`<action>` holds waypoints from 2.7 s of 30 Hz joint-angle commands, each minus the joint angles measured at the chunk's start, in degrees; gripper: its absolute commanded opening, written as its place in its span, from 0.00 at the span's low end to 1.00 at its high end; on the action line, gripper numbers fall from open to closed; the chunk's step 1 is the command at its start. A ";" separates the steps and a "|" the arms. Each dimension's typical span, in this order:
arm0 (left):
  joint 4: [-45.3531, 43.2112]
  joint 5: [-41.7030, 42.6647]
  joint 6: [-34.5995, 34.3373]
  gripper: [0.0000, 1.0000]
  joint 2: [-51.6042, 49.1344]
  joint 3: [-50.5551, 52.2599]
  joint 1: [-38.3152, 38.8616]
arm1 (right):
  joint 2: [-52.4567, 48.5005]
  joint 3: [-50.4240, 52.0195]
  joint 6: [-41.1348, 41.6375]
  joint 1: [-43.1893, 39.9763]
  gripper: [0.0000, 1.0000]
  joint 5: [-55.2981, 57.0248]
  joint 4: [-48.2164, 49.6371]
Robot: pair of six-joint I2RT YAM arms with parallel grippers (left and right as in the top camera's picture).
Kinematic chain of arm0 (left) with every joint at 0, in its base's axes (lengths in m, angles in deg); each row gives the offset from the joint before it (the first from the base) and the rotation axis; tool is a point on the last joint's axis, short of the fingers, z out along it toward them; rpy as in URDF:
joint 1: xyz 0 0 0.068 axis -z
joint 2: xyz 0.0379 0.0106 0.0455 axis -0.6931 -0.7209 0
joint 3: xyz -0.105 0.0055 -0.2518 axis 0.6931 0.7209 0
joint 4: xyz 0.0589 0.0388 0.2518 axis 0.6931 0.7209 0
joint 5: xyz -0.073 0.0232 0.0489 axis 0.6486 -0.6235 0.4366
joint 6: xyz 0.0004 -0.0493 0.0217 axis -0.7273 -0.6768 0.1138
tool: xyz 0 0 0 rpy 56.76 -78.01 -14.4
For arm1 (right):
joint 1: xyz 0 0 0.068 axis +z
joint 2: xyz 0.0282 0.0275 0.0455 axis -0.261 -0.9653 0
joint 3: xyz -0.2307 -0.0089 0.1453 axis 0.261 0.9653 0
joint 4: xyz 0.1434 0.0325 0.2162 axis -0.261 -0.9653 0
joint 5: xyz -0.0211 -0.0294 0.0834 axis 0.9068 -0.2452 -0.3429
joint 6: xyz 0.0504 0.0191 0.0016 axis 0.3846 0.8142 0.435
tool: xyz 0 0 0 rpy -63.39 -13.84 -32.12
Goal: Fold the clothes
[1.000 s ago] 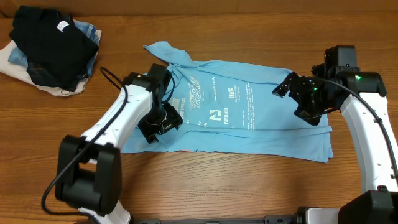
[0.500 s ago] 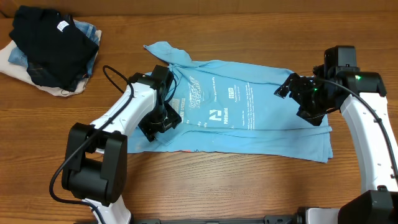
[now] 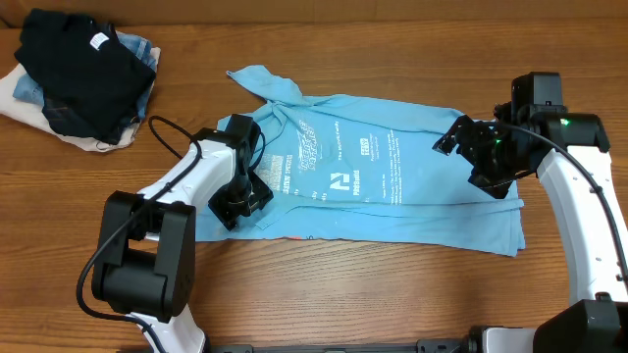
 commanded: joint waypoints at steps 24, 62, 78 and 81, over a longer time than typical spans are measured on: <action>-2.10 0.76 0.48 0.09 -0.44 -0.15 0.04 | 0.61 -0.74 0.28 0.22 0.96 0.61 0.11; 1.03 -4.87 2.14 0.04 -0.39 -3.50 0.11 | 0.48 -0.74 0.31 0.22 0.96 2.05 0.09; 9.29 -4.61 2.43 0.13 -0.39 -12.28 0.37 | 0.46 -0.74 0.31 0.22 0.97 2.05 0.07; 7.87 -4.63 2.49 0.15 -0.39 -12.26 0.59 | 0.46 -0.74 0.31 0.22 0.97 2.05 0.09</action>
